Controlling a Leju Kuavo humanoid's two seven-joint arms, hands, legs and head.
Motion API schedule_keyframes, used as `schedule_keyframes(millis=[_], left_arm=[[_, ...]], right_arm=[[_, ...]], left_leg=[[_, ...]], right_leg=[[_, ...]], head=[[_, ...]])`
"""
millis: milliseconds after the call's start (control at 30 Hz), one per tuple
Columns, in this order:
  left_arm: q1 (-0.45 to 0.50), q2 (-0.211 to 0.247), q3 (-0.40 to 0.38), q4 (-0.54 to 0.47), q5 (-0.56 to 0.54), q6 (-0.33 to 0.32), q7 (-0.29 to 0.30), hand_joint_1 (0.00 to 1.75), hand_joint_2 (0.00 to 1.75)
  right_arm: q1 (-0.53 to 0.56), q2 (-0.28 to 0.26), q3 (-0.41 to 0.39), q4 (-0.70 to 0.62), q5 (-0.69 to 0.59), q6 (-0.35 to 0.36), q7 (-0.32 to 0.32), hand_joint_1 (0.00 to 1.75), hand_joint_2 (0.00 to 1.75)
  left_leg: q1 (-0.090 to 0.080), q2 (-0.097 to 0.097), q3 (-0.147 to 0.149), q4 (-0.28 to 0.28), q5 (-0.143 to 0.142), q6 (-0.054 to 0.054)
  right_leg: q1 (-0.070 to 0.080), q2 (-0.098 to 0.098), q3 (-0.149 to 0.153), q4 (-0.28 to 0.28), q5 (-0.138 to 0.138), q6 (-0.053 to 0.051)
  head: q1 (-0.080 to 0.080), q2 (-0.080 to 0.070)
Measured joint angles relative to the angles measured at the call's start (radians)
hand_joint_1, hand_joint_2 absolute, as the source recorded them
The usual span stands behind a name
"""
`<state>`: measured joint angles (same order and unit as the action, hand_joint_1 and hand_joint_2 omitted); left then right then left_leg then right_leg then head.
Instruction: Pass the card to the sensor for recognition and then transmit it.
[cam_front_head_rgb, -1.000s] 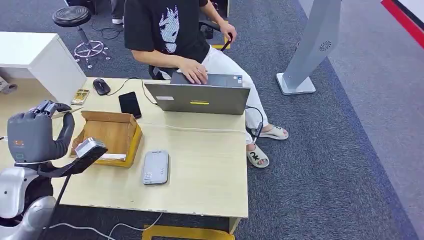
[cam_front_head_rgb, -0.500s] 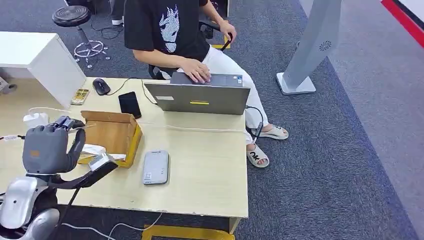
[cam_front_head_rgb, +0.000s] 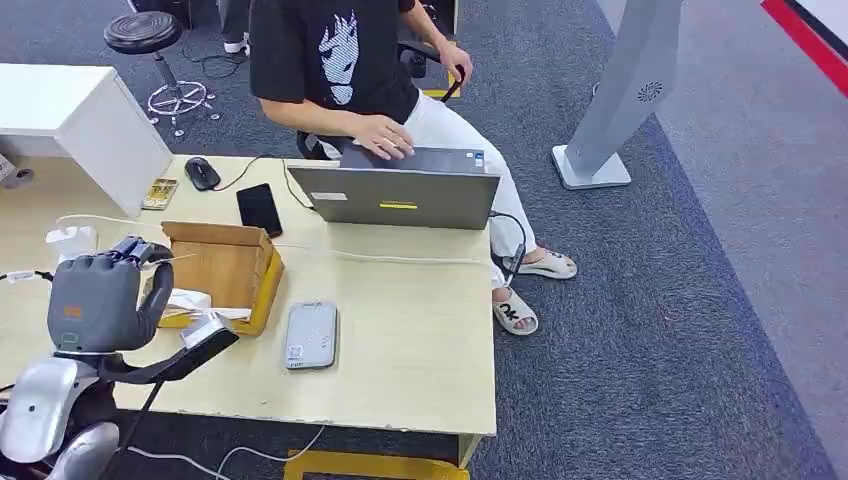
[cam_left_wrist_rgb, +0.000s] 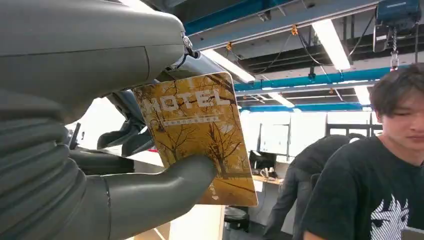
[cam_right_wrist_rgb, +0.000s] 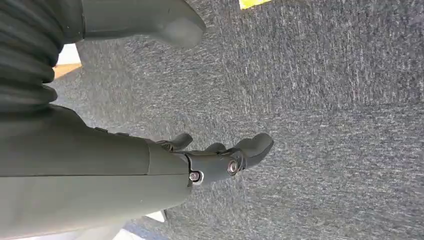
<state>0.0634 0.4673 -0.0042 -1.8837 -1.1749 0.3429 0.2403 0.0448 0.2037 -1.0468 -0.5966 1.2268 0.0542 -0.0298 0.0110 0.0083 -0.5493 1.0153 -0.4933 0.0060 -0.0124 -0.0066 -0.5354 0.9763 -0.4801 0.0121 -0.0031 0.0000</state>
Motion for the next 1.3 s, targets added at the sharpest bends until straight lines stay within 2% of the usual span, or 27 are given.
schedule_keyframes(millis=[500, 933, 1300], left_arm=[[0.000, 0.005, -0.015, 0.000, -0.004, -0.019, 0.007, 1.75, 1.75], [-0.043, 0.003, -0.098, 0.035, -0.017, -0.060, 0.013, 1.75, 1.75], [-0.053, 0.002, -0.126, 0.064, -0.024, -0.068, 0.026, 1.75, 1.75]], right_arm=[[0.000, 0.000, -0.003, -0.001, 0.003, 0.007, 0.000, 0.00, 1.75], [-0.005, 0.000, -0.004, 0.004, 0.021, 0.008, -0.002, 0.00, 1.75], [-0.005, 0.000, -0.004, 0.007, 0.027, 0.007, -0.002, 0.00, 1.75]], left_leg=[[0.000, 0.000, 0.000, 0.000, 0.000, 0.000], [0.000, 0.000, 0.000, 0.000, 0.000, 0.000], [0.000, 0.000, 0.000, 0.000, 0.000, 0.000]], right_leg=[[0.000, 0.000, 0.000, 0.000, 0.000, 0.000], [0.000, 0.000, 0.000, 0.000, 0.000, 0.000], [0.000, 0.000, 0.000, 0.000, 0.000, 0.000]], head=[[0.000, 0.000], [0.000, 0.000], [0.000, 0.000]])
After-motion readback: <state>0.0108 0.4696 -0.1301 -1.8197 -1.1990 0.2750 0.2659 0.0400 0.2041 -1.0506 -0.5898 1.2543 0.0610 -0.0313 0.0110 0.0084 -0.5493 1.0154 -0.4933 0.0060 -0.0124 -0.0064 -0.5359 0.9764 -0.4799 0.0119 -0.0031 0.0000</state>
